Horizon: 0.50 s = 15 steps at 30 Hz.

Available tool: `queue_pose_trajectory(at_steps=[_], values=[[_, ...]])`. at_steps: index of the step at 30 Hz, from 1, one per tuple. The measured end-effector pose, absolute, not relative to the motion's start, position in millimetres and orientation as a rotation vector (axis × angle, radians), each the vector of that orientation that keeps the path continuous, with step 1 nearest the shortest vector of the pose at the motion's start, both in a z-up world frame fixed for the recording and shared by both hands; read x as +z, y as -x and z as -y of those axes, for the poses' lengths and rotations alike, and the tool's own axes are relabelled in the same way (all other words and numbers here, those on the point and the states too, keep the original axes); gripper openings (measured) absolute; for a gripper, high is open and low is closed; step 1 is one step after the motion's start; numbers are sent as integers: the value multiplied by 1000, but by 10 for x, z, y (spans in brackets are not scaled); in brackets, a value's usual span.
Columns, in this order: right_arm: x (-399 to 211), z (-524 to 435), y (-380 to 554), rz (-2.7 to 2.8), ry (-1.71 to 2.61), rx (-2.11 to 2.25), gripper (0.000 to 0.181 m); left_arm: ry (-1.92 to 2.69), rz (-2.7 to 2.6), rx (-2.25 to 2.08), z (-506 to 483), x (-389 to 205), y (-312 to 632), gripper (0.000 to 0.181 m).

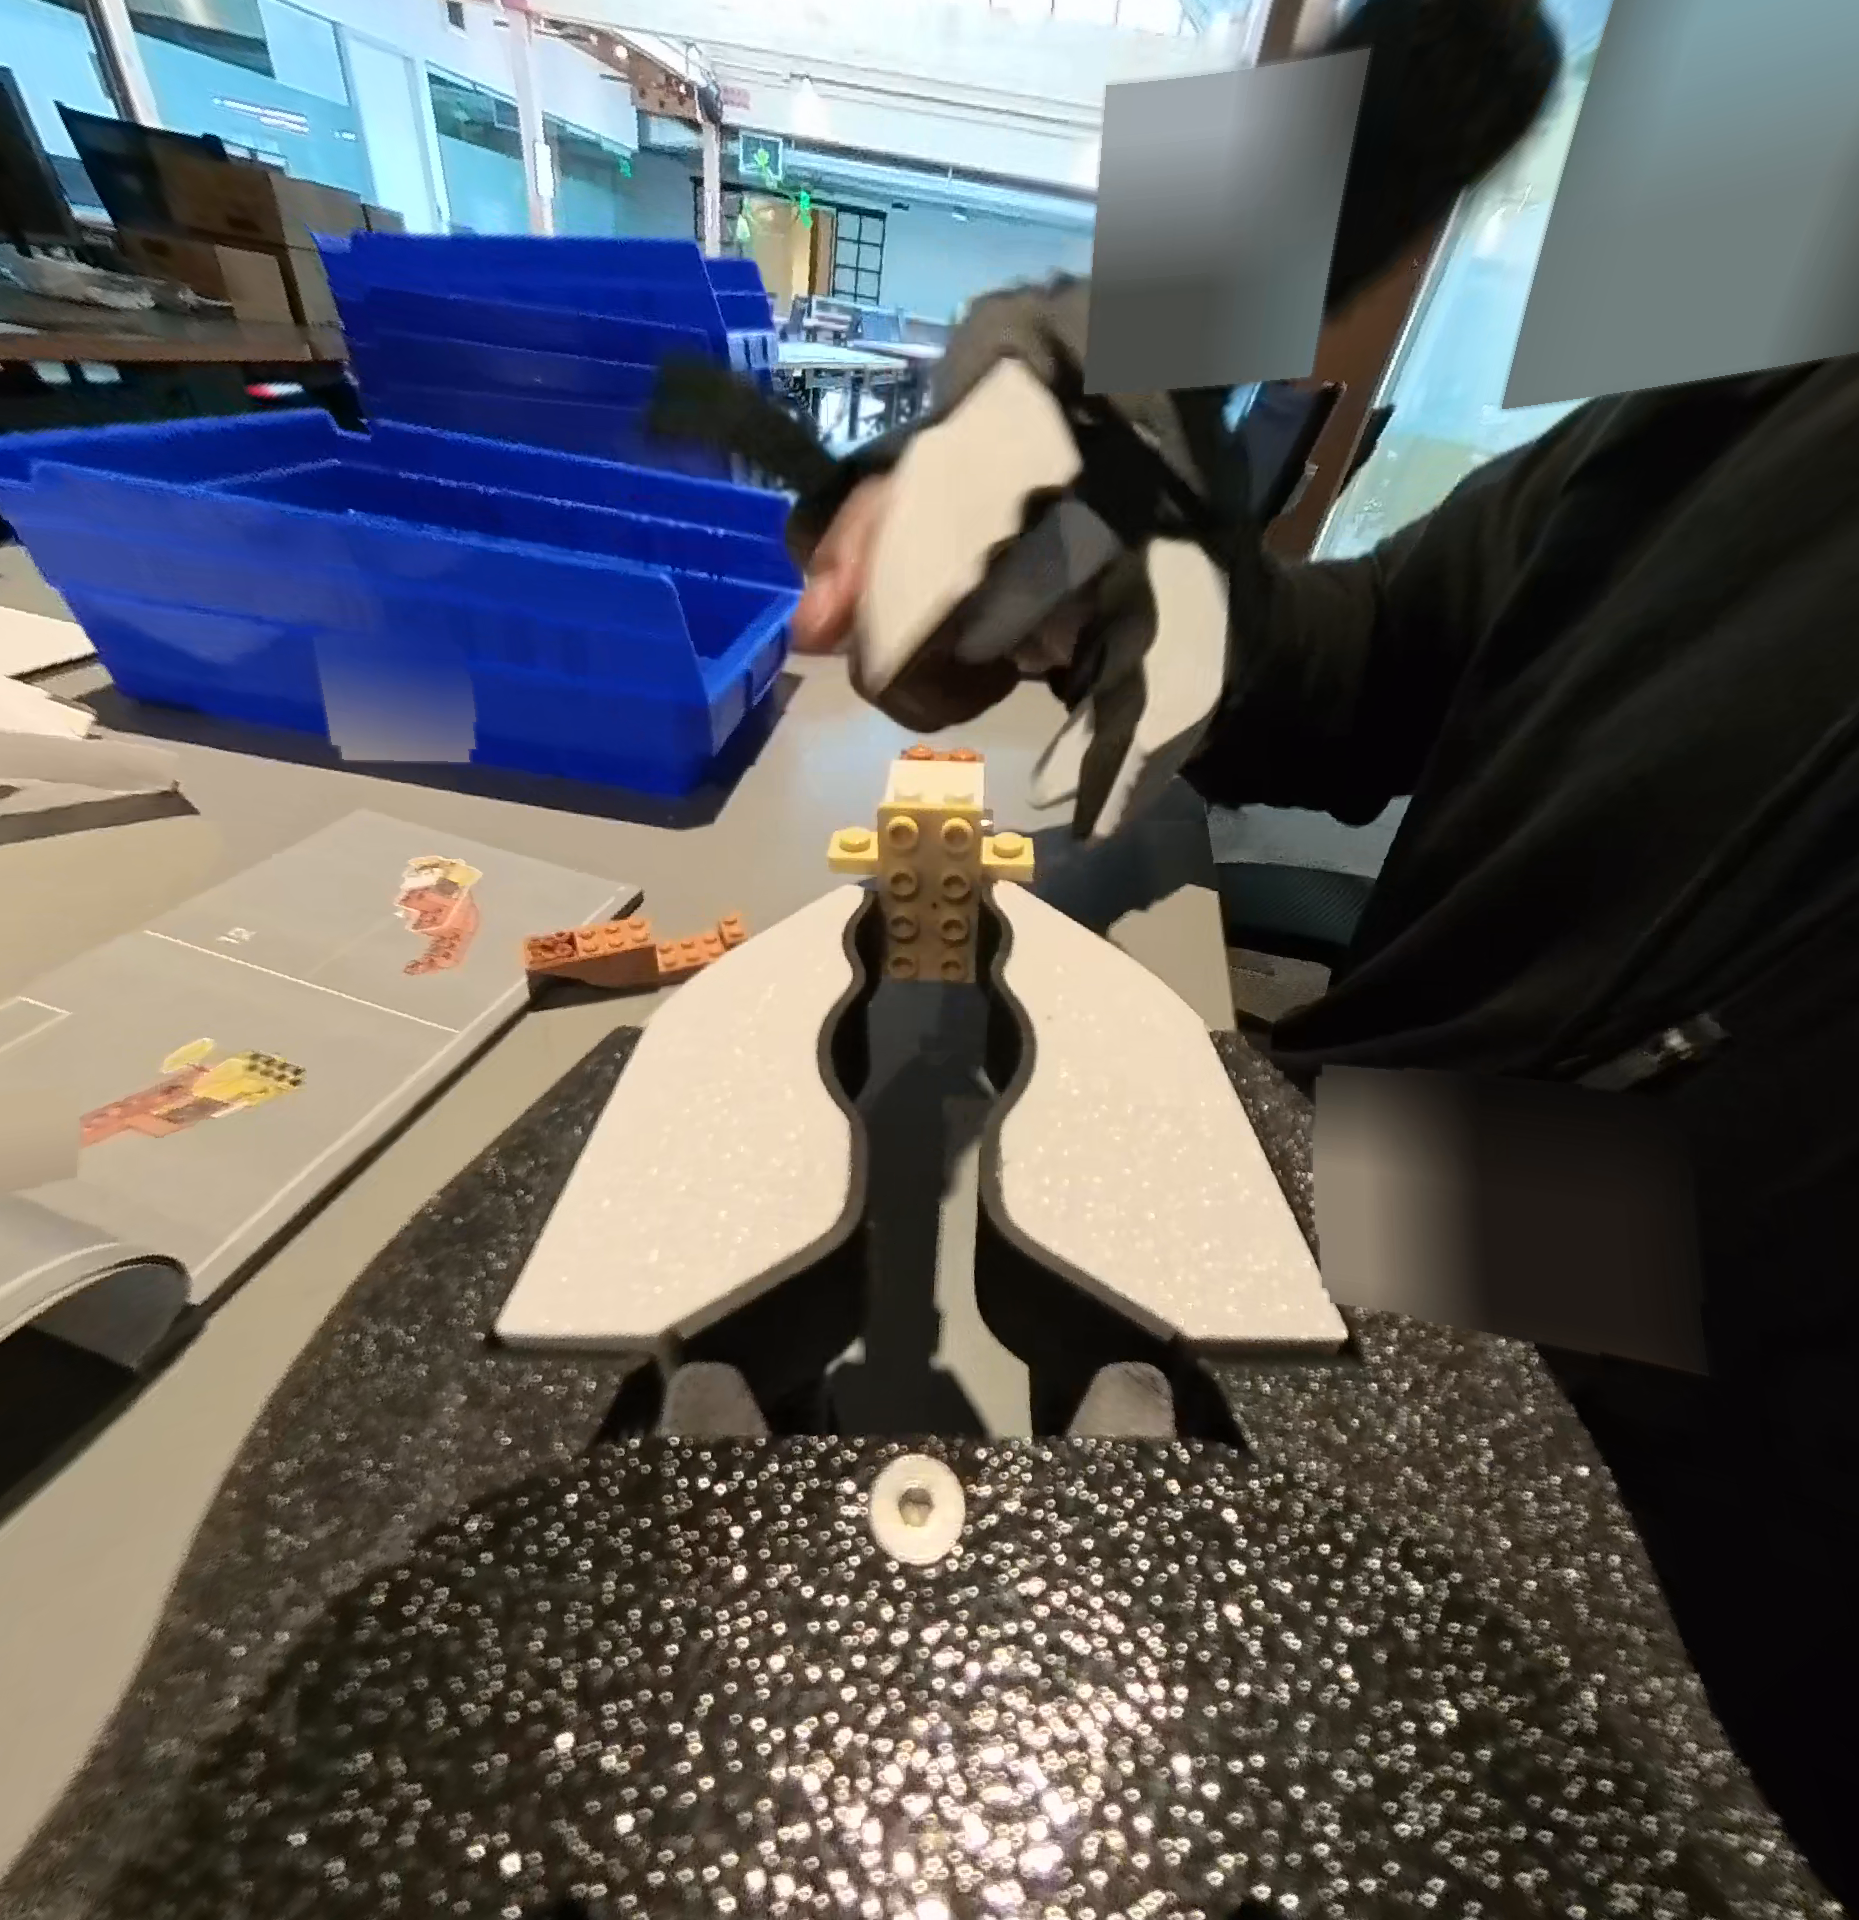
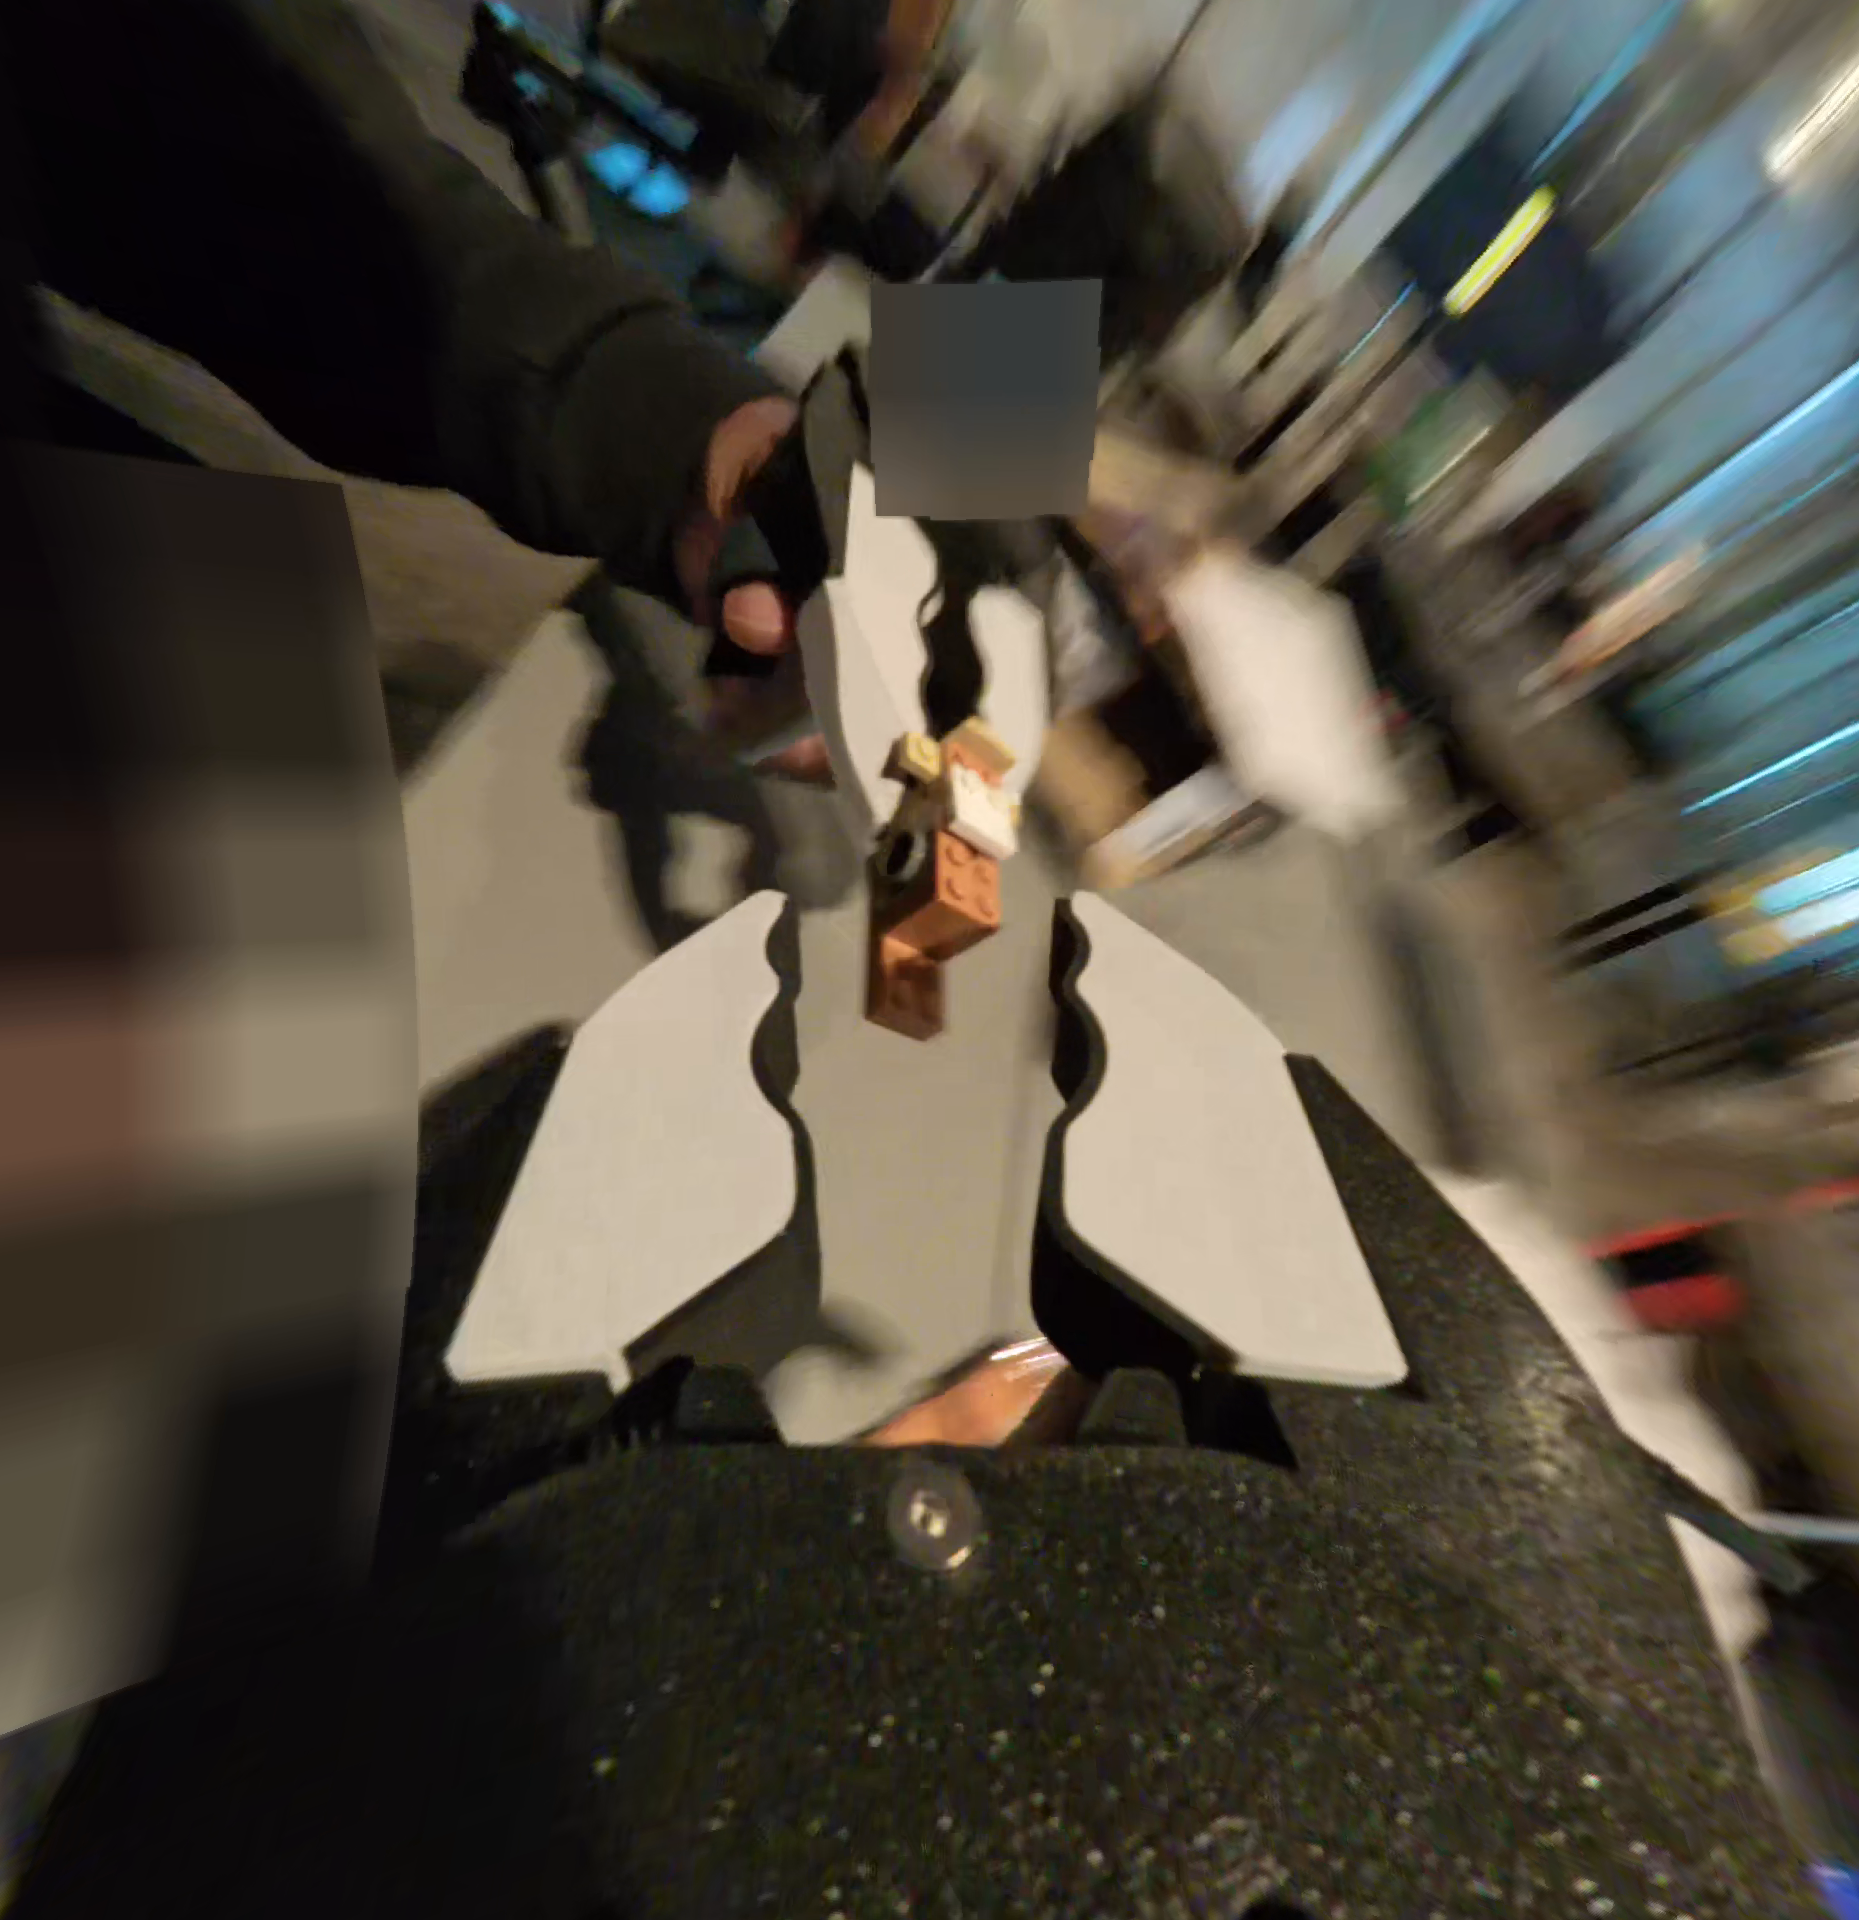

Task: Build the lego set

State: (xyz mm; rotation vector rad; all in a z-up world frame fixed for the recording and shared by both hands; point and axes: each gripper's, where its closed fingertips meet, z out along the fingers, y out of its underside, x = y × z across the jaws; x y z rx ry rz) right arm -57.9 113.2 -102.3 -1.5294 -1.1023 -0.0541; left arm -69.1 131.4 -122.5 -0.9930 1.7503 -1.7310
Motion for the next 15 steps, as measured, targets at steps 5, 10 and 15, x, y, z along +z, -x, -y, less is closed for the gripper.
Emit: queue_pose_trajectory(at_steps=[5,10,15], values=[[-772,-1075,534,1150,1129,-476,52,981,-1784,-1749,-1282,-983,747,16],[-724,-1060,590,1225,1030,-558,66,942,-1818,-1792,-1166,-815,759,17],[-717,-1062,692,1299,970,-579,67,924,-1832,-1855,-1079,-760,755,17]])
